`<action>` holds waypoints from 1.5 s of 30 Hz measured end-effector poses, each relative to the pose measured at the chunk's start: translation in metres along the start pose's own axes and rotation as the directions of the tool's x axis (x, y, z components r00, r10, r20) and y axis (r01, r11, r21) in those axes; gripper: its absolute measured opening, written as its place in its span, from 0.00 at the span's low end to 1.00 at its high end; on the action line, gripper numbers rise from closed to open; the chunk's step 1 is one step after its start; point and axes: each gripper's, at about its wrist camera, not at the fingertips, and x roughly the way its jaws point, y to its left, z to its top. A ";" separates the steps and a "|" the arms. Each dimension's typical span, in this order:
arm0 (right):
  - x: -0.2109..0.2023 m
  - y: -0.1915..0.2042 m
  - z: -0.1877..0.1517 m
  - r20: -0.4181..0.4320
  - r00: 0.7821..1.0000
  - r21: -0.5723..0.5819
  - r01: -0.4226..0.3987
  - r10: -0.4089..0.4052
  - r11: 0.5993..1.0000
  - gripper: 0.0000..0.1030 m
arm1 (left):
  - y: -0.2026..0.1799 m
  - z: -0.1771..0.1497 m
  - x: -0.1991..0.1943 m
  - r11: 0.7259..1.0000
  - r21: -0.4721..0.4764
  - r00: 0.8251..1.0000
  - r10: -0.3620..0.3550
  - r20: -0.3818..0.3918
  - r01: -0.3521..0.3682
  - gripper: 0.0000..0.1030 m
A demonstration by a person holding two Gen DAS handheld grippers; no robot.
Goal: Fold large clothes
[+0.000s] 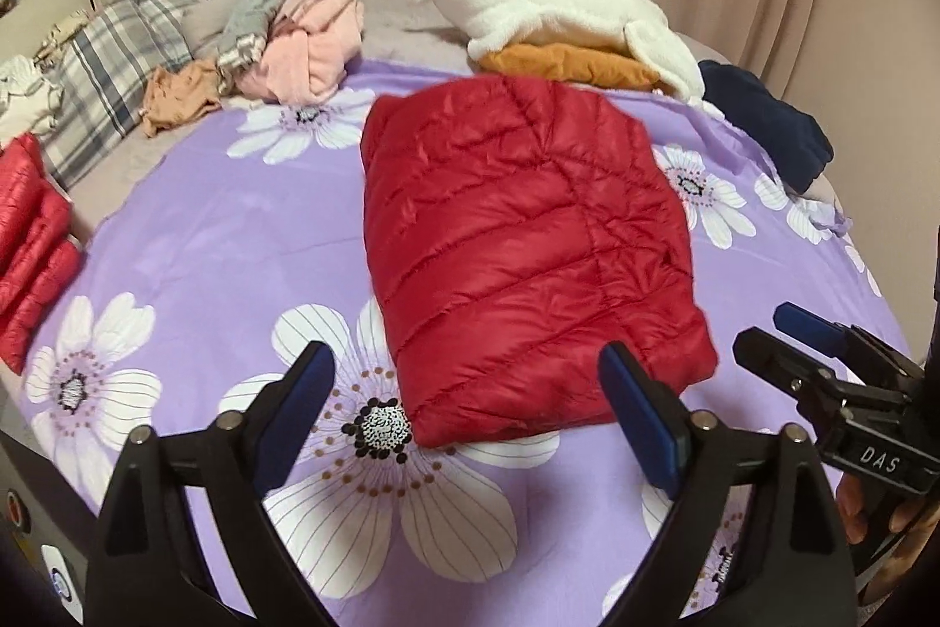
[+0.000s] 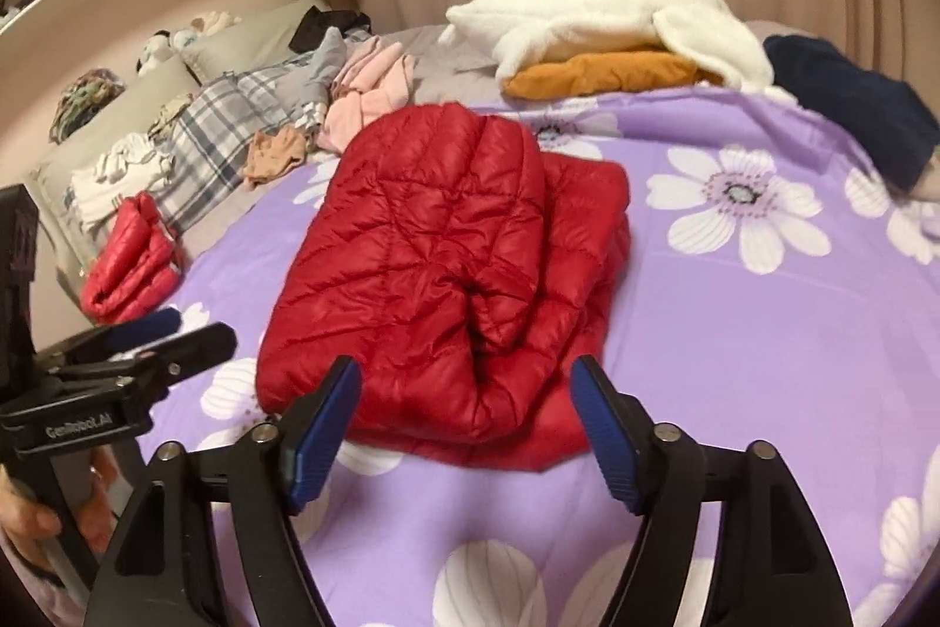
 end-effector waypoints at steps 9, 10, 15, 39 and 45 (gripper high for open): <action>-0.025 0.019 0.003 0.017 0.999 -0.023 0.035 -0.034 0.999 0.89 | -0.004 0.002 -0.042 1.000 -0.019 0.999 0.015 0.032 -0.015 0.99; -0.028 0.022 0.003 0.019 0.999 -0.025 0.046 -0.045 0.999 0.89 | -0.005 0.002 -0.046 1.000 -0.026 0.999 0.019 0.034 -0.018 0.99; -0.038 0.032 0.004 0.032 0.998 -0.031 0.061 -0.060 0.998 0.99 | -0.006 0.002 -0.065 0.999 -0.028 0.998 0.038 0.046 -0.037 0.99; -0.044 0.037 0.005 0.037 0.997 -0.029 0.068 -0.067 0.997 0.99 | -0.013 -0.009 -0.069 0.995 -0.004 0.994 0.104 0.017 -0.104 1.00; -0.044 0.036 0.007 0.037 0.997 -0.029 0.066 -0.065 0.997 0.99 | -0.014 -0.007 -0.070 0.995 -0.001 0.994 0.104 0.021 -0.104 1.00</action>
